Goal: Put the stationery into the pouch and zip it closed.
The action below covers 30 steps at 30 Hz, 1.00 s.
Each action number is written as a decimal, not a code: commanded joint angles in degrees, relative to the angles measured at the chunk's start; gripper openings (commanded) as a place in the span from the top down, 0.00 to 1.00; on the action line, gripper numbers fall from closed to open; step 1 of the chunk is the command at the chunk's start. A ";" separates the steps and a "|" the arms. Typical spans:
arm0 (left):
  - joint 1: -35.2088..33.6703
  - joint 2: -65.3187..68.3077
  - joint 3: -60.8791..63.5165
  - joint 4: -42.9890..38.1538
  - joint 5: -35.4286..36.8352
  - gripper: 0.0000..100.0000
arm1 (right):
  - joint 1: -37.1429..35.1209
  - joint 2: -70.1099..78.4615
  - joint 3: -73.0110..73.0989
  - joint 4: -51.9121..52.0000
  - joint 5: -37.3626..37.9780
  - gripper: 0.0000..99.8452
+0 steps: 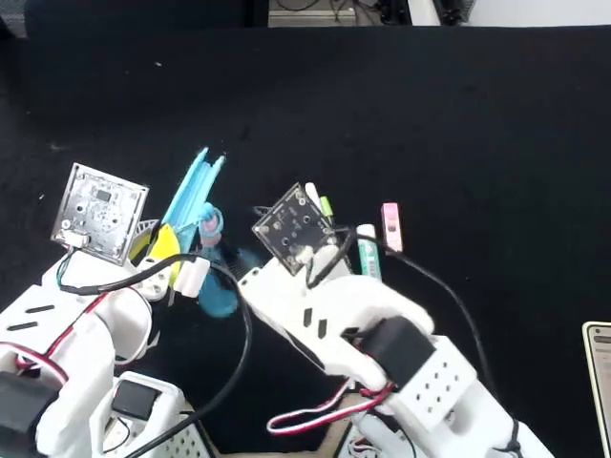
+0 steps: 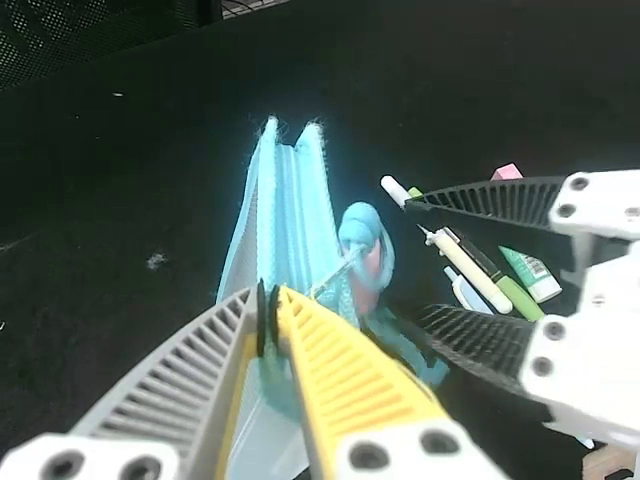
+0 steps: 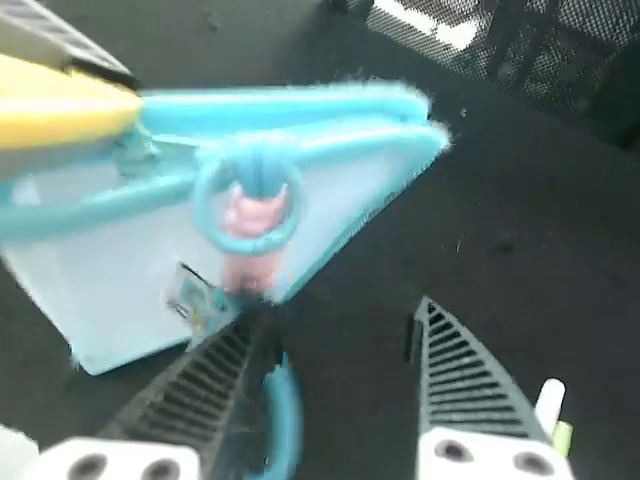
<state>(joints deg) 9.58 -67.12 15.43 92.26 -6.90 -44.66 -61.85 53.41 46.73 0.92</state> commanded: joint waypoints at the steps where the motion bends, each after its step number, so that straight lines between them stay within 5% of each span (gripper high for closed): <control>1: 0.13 0.18 0.13 -0.09 0.00 0.97 | 0.97 0.48 1.89 -6.24 -0.97 0.78; 10: -0.13 0.18 0.31 -0.09 -0.09 0.97 | -4.22 -2.51 -0.57 -3.34 -1.05 0.78; 30: 0.13 0.18 0.13 -0.09 0.00 0.97 | -0.70 -5.32 1.36 -7.21 -5.27 0.78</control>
<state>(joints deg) 9.58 -67.12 15.43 92.26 -6.90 -47.82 -68.00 55.34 41.27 -3.74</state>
